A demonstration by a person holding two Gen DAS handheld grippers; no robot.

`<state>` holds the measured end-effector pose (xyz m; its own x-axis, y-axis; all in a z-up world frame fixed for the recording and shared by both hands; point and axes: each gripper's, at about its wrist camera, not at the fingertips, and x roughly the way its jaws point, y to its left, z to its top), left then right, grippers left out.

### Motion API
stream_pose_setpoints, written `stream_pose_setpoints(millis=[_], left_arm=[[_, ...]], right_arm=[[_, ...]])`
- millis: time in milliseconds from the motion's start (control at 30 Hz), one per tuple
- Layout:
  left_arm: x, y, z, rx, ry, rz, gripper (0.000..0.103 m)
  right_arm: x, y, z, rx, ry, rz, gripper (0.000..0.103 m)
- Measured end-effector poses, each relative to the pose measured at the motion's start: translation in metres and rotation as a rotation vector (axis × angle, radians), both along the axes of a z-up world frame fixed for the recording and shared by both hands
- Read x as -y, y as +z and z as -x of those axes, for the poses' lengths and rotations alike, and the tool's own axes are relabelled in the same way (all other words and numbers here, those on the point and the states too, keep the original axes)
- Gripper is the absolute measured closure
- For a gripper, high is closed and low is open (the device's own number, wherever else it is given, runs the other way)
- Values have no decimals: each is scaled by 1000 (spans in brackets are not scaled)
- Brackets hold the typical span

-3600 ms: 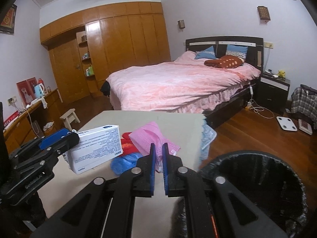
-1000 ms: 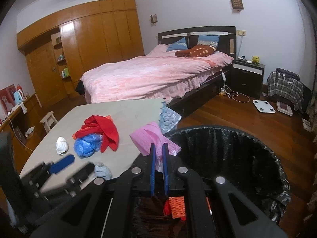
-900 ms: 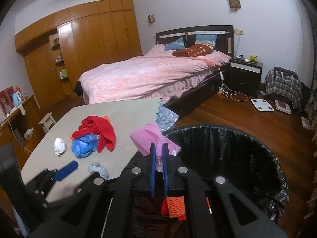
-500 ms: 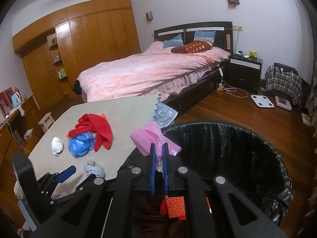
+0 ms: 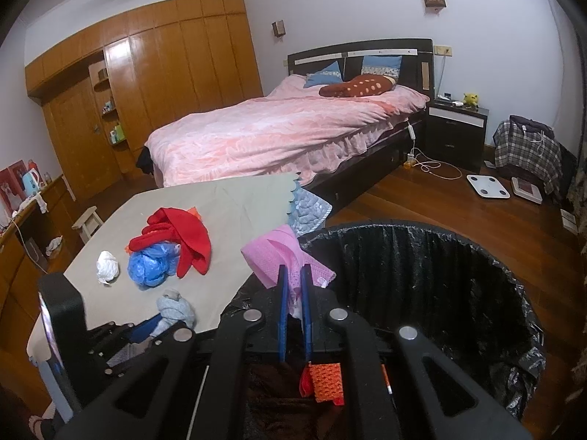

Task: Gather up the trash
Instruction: 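Carry the grey cloth over the bin with the left tool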

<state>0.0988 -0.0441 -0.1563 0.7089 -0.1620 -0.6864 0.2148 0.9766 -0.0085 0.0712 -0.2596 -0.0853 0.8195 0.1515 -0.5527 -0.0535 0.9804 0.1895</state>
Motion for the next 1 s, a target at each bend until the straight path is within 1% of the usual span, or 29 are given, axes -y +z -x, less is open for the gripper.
stream_pose_setpoints(millis=[67,200,467,633,900,933,967,1000], left_arm=[[0,13,3,32,-3,15,79],[2,35,5,68,-16,44,79],[29,73,16,147,-100,76,79],[51,83,16,165,-151,89,79],[87,92,16,187,-234,105,79],[92,93,15,184,-250,110,77],[97,94,14,180,-265,112,72],[99,93,14,178,-275,115,69]], right_arm=[[1,1,1,4,-2,-1,96],[5,5,6,19,-13,-6,96],[24,18,19,58,-57,-3,96],[41,23,27,71,-95,1,96],[72,24,38,76,-175,10,96],[76,24,38,73,-184,11,95],[78,23,39,69,-193,13,92],[81,22,40,65,-200,15,90]])
